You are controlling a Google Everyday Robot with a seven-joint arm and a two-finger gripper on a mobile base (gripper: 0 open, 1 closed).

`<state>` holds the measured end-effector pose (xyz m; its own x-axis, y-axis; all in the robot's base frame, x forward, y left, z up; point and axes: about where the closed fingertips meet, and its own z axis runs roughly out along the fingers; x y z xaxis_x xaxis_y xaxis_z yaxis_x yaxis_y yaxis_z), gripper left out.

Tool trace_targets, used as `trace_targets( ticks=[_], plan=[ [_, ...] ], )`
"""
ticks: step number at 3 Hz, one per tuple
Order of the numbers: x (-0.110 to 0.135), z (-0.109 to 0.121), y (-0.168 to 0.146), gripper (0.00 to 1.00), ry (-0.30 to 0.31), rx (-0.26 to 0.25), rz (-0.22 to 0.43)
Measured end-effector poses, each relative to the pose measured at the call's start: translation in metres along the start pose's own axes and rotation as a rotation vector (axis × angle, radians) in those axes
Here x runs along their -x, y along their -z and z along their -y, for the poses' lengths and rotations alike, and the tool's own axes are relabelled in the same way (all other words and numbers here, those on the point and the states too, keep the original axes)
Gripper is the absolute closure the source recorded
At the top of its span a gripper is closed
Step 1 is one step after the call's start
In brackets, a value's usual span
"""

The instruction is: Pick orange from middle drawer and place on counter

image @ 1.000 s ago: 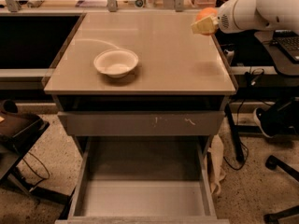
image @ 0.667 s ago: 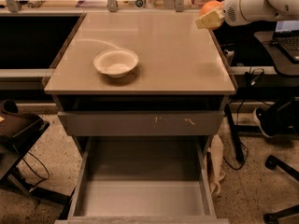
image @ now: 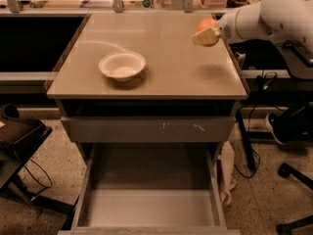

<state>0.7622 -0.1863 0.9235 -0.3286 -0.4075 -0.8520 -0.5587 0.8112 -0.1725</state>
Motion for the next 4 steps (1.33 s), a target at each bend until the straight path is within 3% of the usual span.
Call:
trace_targets(
  ticks=[2, 4],
  plan=[
    [-0.043, -0.059, -0.054, 1.00, -0.096, 0.186, -0.037],
    [-0.044, -0.060, -0.055, 0.59, -0.098, 0.189, -0.039]
  ],
)
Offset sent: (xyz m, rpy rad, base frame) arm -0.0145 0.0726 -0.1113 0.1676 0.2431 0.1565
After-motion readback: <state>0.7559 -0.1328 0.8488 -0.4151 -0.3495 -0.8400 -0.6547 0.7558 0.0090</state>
